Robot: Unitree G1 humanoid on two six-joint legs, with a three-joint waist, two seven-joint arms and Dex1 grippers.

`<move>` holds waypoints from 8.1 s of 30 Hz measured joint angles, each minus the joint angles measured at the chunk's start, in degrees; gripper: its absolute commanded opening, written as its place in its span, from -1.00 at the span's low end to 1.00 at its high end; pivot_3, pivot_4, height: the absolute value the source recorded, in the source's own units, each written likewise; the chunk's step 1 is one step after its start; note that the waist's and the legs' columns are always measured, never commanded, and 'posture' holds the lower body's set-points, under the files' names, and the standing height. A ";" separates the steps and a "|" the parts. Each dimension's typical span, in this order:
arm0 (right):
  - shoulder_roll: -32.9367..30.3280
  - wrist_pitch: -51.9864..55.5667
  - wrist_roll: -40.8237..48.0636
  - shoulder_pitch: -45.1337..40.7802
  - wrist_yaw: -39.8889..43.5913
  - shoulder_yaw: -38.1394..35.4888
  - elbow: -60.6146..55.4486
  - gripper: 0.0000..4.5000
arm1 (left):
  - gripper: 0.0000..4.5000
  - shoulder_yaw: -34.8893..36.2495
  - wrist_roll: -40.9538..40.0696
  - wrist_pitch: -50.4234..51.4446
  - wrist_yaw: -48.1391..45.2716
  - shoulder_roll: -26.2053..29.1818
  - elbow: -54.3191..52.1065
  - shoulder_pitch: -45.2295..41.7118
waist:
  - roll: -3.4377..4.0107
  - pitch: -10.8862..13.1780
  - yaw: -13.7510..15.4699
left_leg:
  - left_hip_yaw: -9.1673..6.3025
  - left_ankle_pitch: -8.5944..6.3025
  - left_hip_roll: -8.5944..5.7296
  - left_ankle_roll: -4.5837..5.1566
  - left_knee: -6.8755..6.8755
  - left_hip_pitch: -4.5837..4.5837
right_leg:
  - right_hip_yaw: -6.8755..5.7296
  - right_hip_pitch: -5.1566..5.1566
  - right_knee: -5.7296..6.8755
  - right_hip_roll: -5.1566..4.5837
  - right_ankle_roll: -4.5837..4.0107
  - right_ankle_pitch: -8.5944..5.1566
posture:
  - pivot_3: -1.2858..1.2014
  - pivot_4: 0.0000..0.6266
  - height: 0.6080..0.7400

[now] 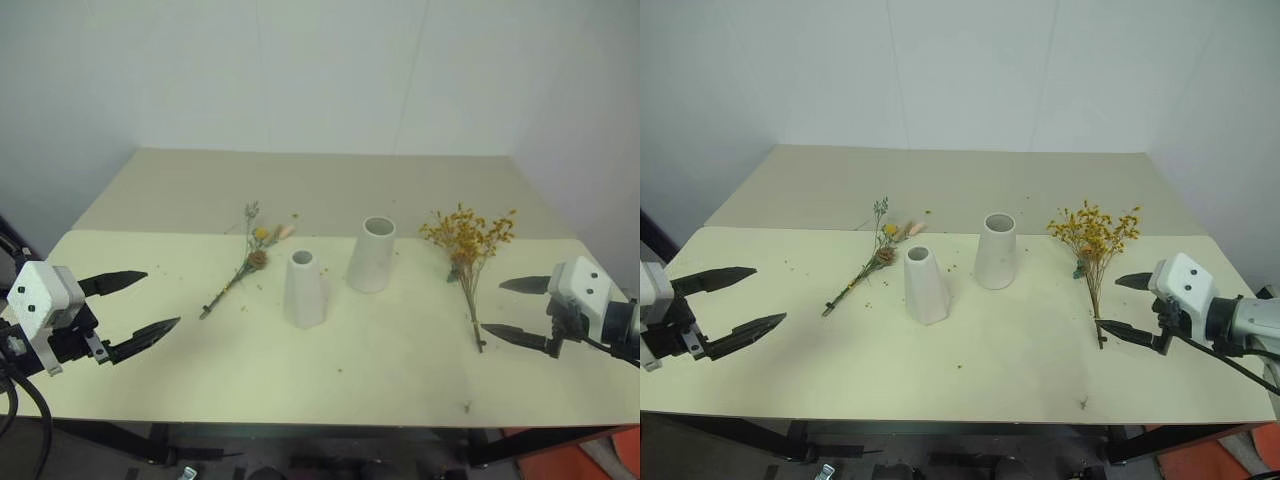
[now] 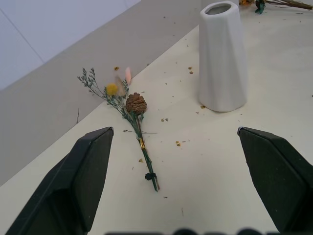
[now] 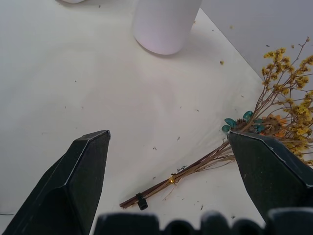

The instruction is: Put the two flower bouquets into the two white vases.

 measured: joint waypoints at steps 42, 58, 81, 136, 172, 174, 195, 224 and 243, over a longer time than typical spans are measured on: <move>20.75 43.46 -11.15 -25.65 -36.49 13.35 13.98 0.72 | 1.00 -43.92 2.31 -5.95 -2.57 -20.07 11.04 -50.25 | -0.01 0.00 -0.96 | -0.11 0.00 -0.16 0.04 0.08 -0.50 | 0.07 -0.41 0.05 -0.01 -0.05 0.27 | 0.03 -0.52 1.00; 20.11 41.56 -11.56 -32.01 -36.72 13.45 24.23 -0.97 | 1.00 -41.73 4.84 -5.88 0.15 -17.21 9.71 -47.21 | -0.01 0.00 -1.06 | -0.11 0.00 -0.16 0.04 0.08 -0.50 | 0.08 -0.41 0.04 -0.01 -0.04 0.28 | 0.03 -0.52 1.00; 50.88 -17.62 10.97 -50.60 -41.43 -6.91 27.05 -0.97 | 1.00 -35.43 4.82 -5.74 3.19 -11.77 9.81 -43.06 | 0.08 0.01 -1.93 | -0.15 0.03 -0.11 0.00 0.07 -0.84 | 0.12 -0.99 0.36 -0.02 -0.11 0.34 | 0.03 -0.52 1.00; 54.37 -27.04 -2.95 -32.87 -34.73 10.02 26.17 0.99 | 1.00 -32.85 4.41 -4.27 3.78 -9.31 5.85 -37.96 | 0.13 0.03 -2.32 | -0.17 0.03 -0.10 0.00 0.06 -0.82 | 0.11 -1.05 0.38 0.00 -0.13 0.35 | 0.03 -0.52 1.00; 25.95 -1.48 11.88 -14.56 -13.79 11.88 -10.79 0.99 | 1.00 -23.62 6.43 -1.64 10.34 -6.21 4.53 -27.91 | 0.12 0.03 -1.97 | -0.16 0.03 -0.06 0.00 0.06 -0.75 | 0.11 -0.96 0.33 0.04 -0.12 0.33 | 0.03 -0.52 1.00; 22.05 1.34 11.86 -14.49 -12.52 11.88 -13.30 0.99 | 1.00 -21.60 9.99 2.14 15.33 -4.39 3.33 -25.02 | 0.12 0.04 -1.75 | -0.18 0.03 -0.07 0.00 0.06 -0.75 | 0.09 -0.94 0.32 0.03 -0.11 0.32 | 0.03 -0.52 1.00; 5.29 28.07 14.27 -26.05 -5.17 18.20 -21.65 0.99 | 1.00 -42.36 17.35 43.25 27.66 -8.01 38.04 -58.98 | 0.02 0.02 0.25 | -0.28 0.03 -0.16 0.00 0.19 -1.01 | -0.08 -1.04 0.28 0.02 -0.10 0.30 | 0.03 -0.52 1.00; 4.96 32.60 15.72 -23.78 -12.75 14.67 -23.91 0.99 | 1.00 -59.57 36.49 19.59 6.40 -21.25 87.48 -82.40 | 0.00 0.01 0.62 | -0.31 0.02 -0.21 0.01 0.42 -1.17 | -0.12 -1.04 0.34 0.01 -0.08 0.29 | 0.03 -0.52 1.00; 4.60 32.59 15.89 -23.72 -12.51 14.65 -24.21 1.00 | -1.00 -55.50 40.68 14.29 8.34 -23.79 92.78 -84.04 | 0.00 0.01 0.64 | -0.35 0.02 -0.21 0.01 0.45 -1.19 | -0.13 -1.04 0.36 0.00 -0.08 0.30 | 0.03 -0.52 1.00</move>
